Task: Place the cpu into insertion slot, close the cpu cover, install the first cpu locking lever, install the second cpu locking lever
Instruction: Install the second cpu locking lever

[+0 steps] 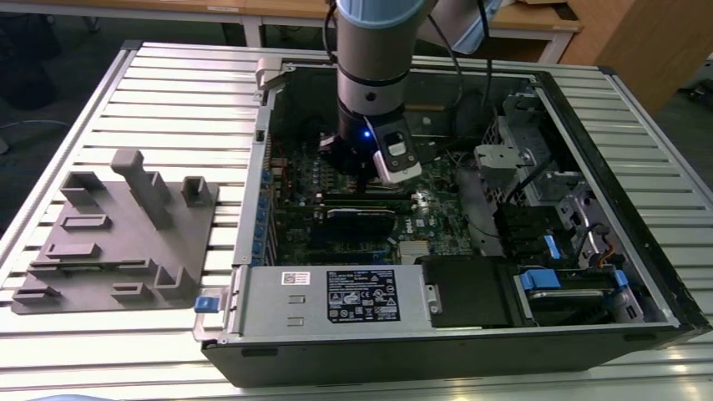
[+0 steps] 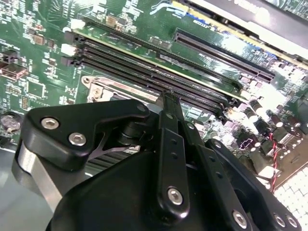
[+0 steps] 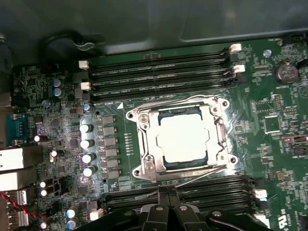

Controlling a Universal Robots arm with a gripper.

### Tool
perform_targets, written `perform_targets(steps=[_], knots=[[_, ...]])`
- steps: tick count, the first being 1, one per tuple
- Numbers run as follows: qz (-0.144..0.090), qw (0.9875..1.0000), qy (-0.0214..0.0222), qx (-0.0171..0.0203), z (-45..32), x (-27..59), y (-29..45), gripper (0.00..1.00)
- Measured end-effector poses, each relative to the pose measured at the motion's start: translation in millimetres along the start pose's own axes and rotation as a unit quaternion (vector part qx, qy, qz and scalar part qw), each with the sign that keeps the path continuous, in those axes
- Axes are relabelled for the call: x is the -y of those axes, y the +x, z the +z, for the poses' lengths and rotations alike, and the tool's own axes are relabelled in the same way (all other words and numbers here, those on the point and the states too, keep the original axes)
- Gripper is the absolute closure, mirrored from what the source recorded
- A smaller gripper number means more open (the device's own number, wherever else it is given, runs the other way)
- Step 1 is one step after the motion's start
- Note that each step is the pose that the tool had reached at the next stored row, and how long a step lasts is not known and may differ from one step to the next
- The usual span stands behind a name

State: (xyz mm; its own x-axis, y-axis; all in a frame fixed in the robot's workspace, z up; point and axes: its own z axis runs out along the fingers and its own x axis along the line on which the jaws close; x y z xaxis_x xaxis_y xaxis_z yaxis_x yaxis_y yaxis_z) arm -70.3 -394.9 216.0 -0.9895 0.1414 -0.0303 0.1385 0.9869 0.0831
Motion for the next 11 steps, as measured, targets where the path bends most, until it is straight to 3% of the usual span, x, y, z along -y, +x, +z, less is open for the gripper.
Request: perform_targets(steps=[11], knots=[[0.000, 1.0000, -0.0001, 0.0000, 2.6, 0.8, 6.3, 0.89]])
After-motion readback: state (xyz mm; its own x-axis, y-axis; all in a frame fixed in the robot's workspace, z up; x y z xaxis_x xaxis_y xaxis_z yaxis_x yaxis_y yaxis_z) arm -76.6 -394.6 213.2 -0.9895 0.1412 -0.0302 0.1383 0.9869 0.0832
